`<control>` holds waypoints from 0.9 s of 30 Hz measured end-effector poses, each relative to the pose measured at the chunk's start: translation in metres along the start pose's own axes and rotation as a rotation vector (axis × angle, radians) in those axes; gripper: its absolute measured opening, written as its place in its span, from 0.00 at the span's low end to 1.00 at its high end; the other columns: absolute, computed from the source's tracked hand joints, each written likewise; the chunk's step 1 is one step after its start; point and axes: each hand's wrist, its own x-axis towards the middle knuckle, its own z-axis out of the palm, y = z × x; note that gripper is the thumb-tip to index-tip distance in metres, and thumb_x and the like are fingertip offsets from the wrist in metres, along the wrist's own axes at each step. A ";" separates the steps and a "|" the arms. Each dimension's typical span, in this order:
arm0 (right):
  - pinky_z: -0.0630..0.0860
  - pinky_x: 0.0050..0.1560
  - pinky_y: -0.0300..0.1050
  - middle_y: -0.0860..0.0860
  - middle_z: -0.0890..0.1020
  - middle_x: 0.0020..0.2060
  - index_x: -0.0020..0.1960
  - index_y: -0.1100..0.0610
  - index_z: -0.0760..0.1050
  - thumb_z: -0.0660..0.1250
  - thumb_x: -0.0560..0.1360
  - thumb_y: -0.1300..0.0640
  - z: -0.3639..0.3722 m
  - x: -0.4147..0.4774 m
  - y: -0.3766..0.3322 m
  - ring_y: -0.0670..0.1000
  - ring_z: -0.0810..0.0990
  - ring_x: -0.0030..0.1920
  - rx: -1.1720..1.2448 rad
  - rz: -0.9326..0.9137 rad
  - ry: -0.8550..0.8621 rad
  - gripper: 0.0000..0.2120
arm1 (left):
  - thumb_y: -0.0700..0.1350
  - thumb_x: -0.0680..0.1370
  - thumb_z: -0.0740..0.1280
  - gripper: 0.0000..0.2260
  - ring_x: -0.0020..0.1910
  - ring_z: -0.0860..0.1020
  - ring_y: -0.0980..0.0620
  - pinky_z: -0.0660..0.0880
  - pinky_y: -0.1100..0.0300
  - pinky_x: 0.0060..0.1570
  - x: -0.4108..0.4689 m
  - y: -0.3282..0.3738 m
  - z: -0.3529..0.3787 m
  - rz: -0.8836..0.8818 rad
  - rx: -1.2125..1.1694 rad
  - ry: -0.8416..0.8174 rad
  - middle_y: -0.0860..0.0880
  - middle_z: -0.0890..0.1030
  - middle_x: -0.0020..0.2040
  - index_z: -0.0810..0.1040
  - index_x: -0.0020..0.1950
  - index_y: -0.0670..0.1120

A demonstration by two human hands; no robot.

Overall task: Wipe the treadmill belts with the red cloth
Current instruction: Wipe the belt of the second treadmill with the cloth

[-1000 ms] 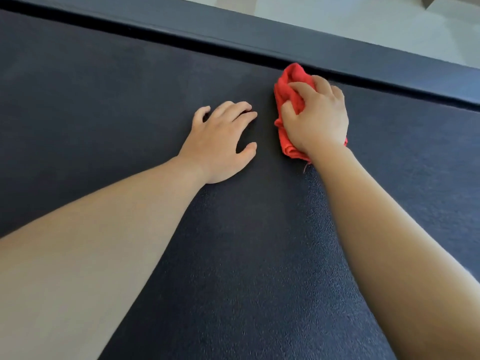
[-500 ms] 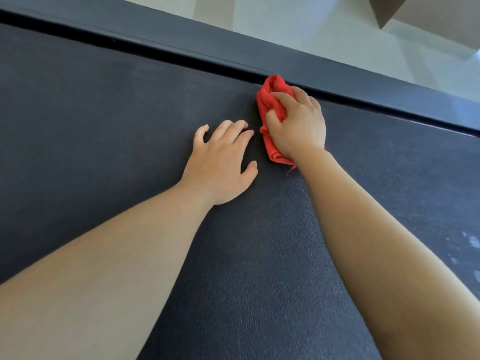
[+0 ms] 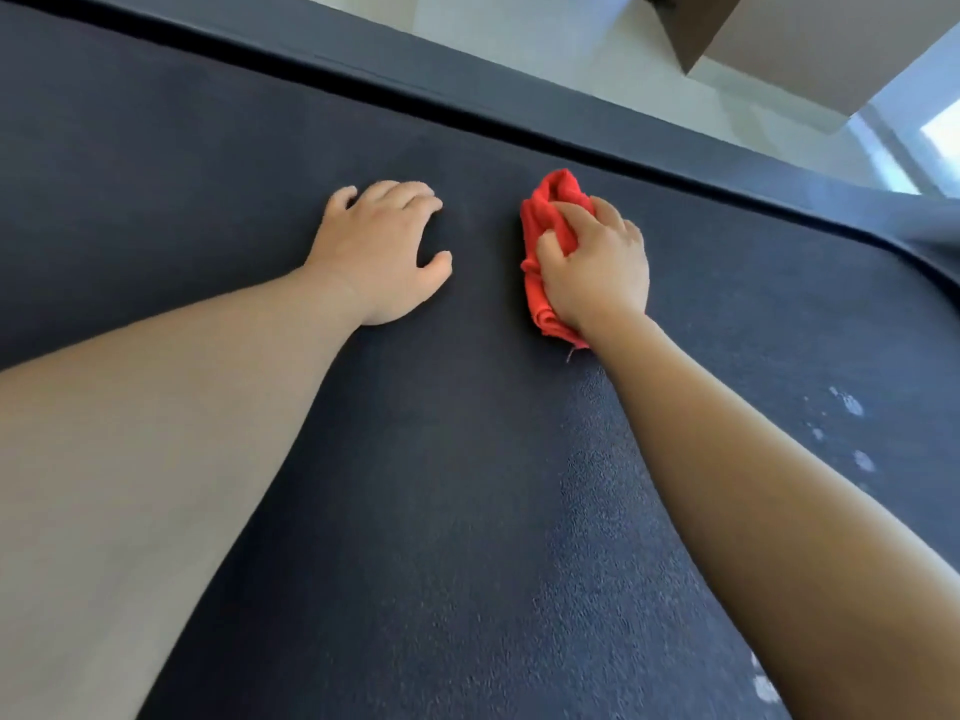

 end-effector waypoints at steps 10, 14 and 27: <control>0.70 0.54 0.49 0.45 0.71 0.67 0.64 0.44 0.74 0.58 0.75 0.48 -0.050 -0.147 0.047 0.55 0.66 0.65 -0.026 -0.069 0.000 0.18 | 0.53 0.78 0.60 0.23 0.72 0.62 0.49 0.57 0.45 0.69 -0.059 0.084 0.007 0.006 -0.062 -0.038 0.51 0.66 0.72 0.67 0.71 0.47; 0.71 0.52 0.48 0.45 0.71 0.67 0.63 0.44 0.74 0.60 0.76 0.48 -0.054 -0.158 0.054 0.53 0.65 0.65 0.002 -0.044 -0.006 0.17 | 0.54 0.79 0.57 0.24 0.76 0.54 0.50 0.47 0.41 0.72 -0.077 0.121 0.025 -0.001 -0.026 -0.087 0.52 0.60 0.76 0.62 0.74 0.48; 0.74 0.43 0.52 0.51 0.73 0.63 0.57 0.48 0.77 0.60 0.72 0.48 -0.060 -0.256 0.025 0.59 0.70 0.59 -0.067 0.098 0.117 0.16 | 0.50 0.80 0.57 0.22 0.75 0.56 0.49 0.50 0.45 0.73 -0.089 0.122 0.019 -0.002 -0.018 -0.066 0.50 0.62 0.75 0.64 0.73 0.46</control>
